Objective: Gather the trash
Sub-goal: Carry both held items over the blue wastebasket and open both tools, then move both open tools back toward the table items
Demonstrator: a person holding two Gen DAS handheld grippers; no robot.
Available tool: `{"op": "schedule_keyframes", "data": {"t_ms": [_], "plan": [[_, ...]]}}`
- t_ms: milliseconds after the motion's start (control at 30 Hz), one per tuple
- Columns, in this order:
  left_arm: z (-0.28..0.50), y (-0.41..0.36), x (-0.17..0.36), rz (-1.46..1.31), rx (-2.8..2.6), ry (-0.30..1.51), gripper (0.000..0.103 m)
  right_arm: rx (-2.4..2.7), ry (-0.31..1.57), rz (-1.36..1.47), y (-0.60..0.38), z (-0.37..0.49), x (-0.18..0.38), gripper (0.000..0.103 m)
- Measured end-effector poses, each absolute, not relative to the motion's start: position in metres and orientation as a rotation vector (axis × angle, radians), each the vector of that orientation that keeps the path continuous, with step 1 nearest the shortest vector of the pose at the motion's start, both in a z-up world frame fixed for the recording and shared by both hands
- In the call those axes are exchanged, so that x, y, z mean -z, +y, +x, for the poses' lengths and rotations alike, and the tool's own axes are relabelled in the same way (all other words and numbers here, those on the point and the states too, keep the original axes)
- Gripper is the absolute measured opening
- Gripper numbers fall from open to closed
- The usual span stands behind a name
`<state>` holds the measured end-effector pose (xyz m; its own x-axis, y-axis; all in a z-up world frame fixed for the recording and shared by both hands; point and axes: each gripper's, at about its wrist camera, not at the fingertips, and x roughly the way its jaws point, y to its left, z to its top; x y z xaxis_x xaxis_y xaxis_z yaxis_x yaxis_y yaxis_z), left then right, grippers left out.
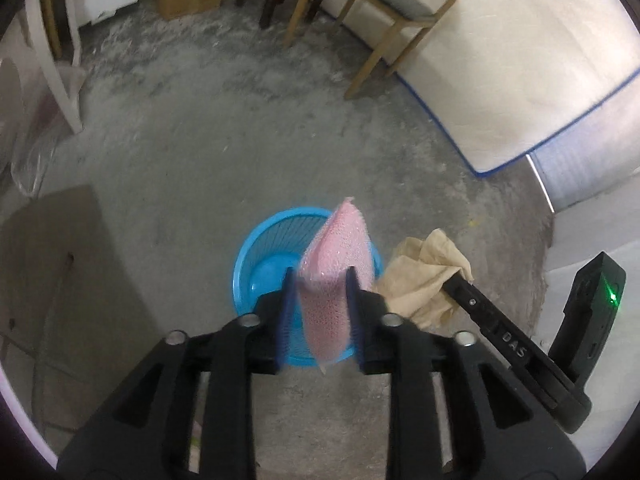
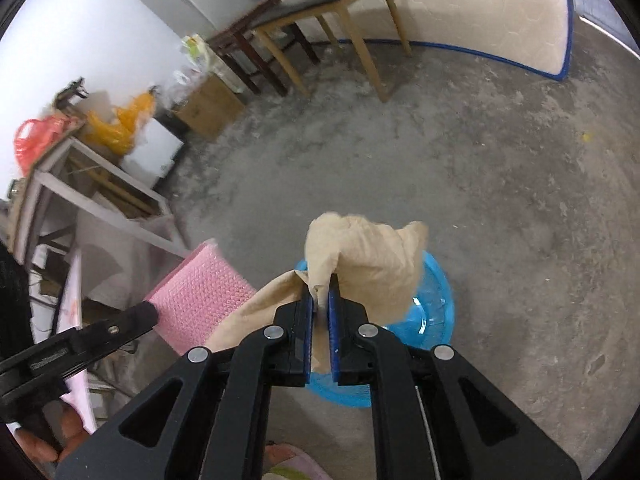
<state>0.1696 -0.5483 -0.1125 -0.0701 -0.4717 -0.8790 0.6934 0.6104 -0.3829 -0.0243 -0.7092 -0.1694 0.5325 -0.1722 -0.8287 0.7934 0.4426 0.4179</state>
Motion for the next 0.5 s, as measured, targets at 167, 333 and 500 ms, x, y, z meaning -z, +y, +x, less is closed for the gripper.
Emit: {"op": "schedule_keyframes", "data": {"t_ms": [167,333,500], "plan": [[0.17,-0.545,0.121,0.199,0.947,1.359,0.035,0.706,0.85,0.961,-0.717,-0.029,0.196,0.018],[0.17,-0.54,0.114,0.183,0.948,1.344,0.035,0.697,0.855,0.954,-0.711,-0.034,0.201,0.023],[0.169,-0.53,0.091,0.168,0.959,1.298,0.035,0.704,0.846,0.921,-0.707,-0.032,0.198,0.037]]}}
